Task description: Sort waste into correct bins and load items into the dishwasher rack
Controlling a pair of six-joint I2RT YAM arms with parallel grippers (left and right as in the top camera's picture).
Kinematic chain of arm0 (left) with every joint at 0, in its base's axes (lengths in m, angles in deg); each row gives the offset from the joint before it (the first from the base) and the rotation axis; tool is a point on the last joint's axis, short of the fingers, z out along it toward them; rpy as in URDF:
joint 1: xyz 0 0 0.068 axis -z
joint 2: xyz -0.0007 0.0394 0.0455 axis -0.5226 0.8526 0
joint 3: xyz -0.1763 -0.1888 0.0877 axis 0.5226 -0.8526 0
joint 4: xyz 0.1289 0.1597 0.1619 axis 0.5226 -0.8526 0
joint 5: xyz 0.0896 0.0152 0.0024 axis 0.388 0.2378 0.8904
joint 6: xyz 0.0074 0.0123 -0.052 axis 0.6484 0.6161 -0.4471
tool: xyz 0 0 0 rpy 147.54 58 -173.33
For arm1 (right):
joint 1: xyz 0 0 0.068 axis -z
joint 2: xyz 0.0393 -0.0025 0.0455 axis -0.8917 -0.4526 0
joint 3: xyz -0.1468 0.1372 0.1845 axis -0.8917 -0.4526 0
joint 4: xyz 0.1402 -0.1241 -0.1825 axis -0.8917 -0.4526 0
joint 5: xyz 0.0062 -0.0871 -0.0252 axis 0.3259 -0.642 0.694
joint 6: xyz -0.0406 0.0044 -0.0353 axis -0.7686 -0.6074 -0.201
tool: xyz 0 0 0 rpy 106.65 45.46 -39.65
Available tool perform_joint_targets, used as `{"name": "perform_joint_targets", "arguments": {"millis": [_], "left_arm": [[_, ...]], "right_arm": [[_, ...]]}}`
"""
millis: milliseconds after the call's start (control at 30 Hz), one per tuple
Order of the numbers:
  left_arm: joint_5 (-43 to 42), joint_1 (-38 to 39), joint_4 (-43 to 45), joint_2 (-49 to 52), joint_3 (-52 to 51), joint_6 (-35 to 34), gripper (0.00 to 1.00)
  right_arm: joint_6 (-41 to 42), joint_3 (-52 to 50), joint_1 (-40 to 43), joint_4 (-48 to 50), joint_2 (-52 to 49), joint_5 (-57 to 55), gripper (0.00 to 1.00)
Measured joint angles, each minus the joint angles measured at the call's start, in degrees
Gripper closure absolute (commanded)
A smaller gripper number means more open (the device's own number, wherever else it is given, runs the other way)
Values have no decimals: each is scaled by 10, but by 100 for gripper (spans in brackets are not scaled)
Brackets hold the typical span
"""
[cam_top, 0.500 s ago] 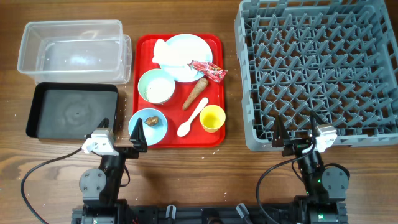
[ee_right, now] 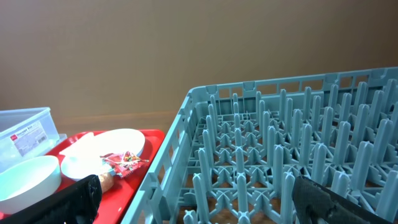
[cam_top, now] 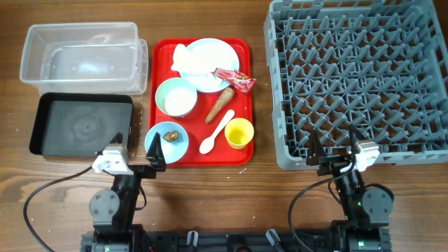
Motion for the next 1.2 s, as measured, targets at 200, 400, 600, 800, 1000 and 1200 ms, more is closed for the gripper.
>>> {"name": "perform_joint_targets", "arguments": {"millis": [200, 400, 600, 800, 1000, 1200], "left_arm": [[0, 0, 0, 0, 0, 0, 0], [0, 0, 0, 0, 0, 0, 0], [8, 0, 16, 0, -1, 0, 0], [3, 0, 104, 0, -1, 0, 0], [-6, 0, 77, 54, 92, 0, 0], [-45, 0, -36, 355, 341, 12, 0]], "right_arm": [[0, 0, 0, 0, 0, 0, 0], [0, 0, 0, 0, 0, 0, 0], [20, -1, 0, 52, 0, -12, 0], [81, 3, 0, 182, -1, -39, 0], [75, 101, 0, 182, -64, -30, 1], [41, 339, 0, 17, -355, 31, 0]]}}
